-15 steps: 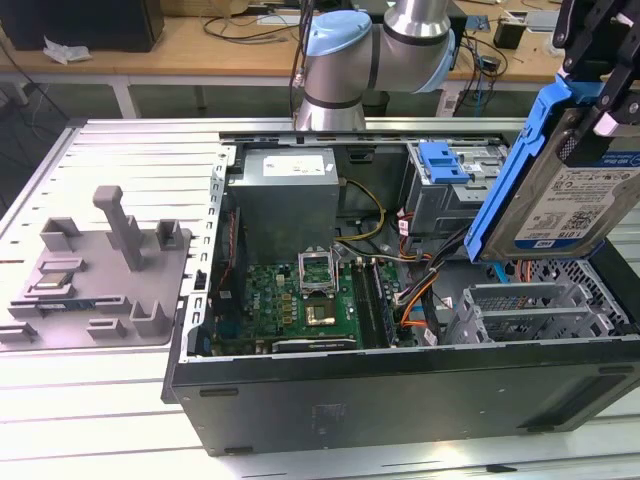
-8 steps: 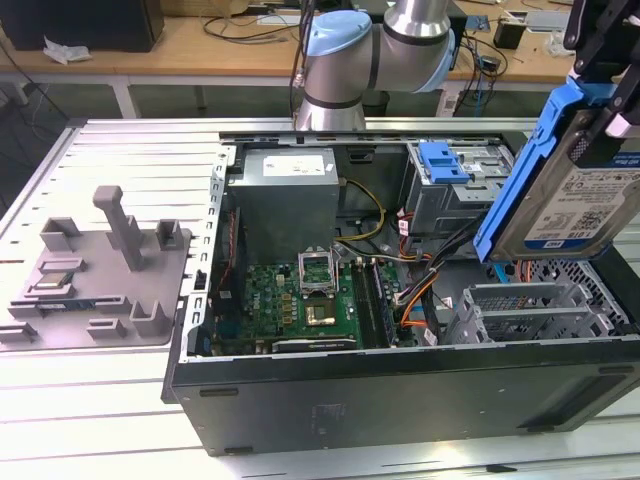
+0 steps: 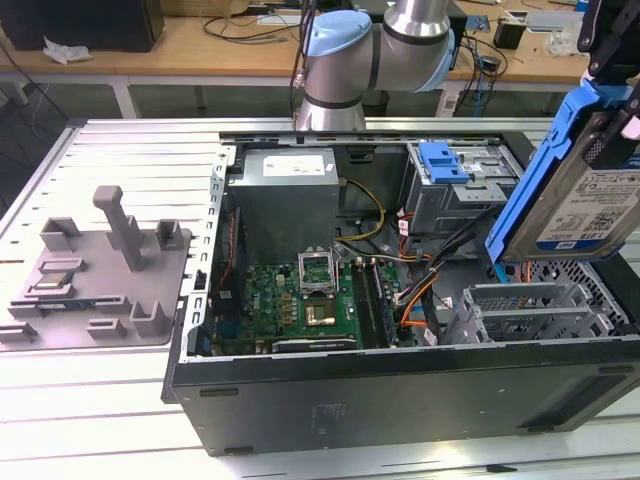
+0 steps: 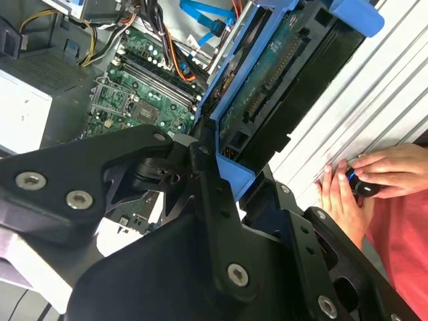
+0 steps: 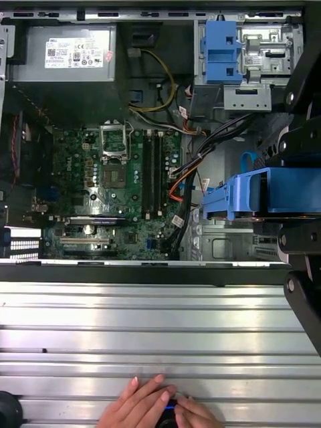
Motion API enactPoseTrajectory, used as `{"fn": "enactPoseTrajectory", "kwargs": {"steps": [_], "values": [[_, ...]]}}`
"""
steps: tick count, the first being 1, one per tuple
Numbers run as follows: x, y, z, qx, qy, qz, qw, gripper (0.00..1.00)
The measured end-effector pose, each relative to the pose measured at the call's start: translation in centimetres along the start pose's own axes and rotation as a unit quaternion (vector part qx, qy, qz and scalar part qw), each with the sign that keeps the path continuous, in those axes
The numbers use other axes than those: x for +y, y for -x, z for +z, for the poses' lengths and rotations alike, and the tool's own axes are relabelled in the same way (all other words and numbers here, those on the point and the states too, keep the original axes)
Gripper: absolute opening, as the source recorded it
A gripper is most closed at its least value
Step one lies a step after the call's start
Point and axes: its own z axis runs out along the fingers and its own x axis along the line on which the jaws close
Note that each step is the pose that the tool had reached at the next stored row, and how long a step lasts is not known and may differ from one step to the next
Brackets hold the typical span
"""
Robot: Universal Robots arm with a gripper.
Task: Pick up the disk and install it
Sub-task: 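Insert the disk into the insertion slot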
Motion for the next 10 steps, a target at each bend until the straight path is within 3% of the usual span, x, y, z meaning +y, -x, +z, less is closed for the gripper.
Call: {"fn": "enactPoseTrajectory", "kwargs": {"steps": [10], "values": [[-0.31, -0.02, 0.23, 0.0001, -0.0011, 0.0, 1.0, 0.37]]}}
